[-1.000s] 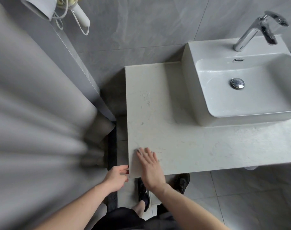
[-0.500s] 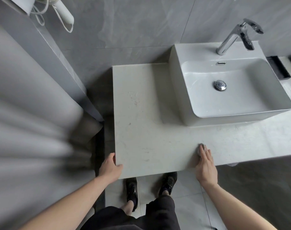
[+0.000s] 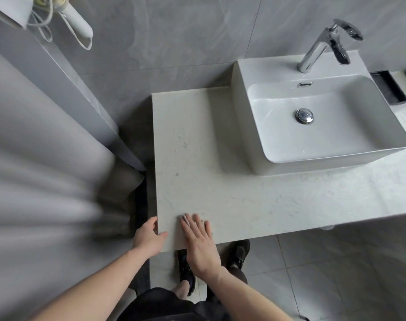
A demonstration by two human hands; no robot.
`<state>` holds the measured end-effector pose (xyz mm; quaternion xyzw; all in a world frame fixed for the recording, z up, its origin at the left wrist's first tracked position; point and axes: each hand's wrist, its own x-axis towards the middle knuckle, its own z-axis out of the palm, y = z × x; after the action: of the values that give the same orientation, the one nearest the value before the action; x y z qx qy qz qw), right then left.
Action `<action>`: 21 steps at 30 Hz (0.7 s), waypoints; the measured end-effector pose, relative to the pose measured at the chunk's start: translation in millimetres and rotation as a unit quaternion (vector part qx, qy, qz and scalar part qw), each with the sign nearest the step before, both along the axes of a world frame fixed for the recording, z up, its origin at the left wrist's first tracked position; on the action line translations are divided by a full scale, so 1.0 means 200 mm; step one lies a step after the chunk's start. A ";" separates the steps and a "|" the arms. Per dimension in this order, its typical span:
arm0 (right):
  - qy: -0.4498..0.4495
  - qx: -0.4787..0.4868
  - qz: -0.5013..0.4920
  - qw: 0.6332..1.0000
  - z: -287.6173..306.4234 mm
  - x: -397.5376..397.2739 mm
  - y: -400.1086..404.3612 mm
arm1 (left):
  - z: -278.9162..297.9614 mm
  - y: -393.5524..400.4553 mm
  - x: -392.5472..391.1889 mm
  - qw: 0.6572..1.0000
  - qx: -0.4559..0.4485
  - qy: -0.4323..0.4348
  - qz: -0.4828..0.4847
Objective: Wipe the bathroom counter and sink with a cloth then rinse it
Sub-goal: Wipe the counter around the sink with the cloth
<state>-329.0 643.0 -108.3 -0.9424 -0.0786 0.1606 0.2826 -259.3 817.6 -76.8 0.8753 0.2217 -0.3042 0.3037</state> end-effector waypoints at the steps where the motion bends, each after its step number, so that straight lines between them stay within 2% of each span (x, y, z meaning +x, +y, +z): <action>1: -0.004 -0.010 0.009 1.000 -0.01 -0.01 -0.04 | 0.00 0.00 0.00 1.000 0.005 -0.002 0.001; 3: -0.010 -0.032 0.026 0.999 -0.03 -0.03 -0.19 | -0.01 -0.01 0.00 1.000 0.010 -0.002 -0.001; 5: -0.017 -0.052 0.002 0.999 -0.04 -0.04 -0.41 | -0.02 -0.01 0.00 1.000 0.010 0.001 0.000; 9: 0.006 -0.058 -0.142 0.988 -0.01 -0.05 -0.91 | -0.01 -0.05 0.00 0.999 0.031 0.006 0.002; 15: 0.073 -0.101 -0.301 0.945 0.04 -0.04 -1.59 | 0.00 -0.09 0.01 0.998 0.061 0.016 0.016; 18: 0.041 -0.081 -0.303 0.949 0.09 -0.01 -1.61 | 0.00 -0.13 0.02 0.996 0.084 0.027 0.017; 21: 0.014 -0.043 -0.210 0.977 0.09 0.02 -1.45 | 0.03 -0.21 0.02 0.992 0.115 0.033 0.029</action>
<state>-324.9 352.4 -89.9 -0.9468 0.1324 0.1144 0.2700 -256.3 775.9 -70.5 0.8870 0.2908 -0.2963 0.2022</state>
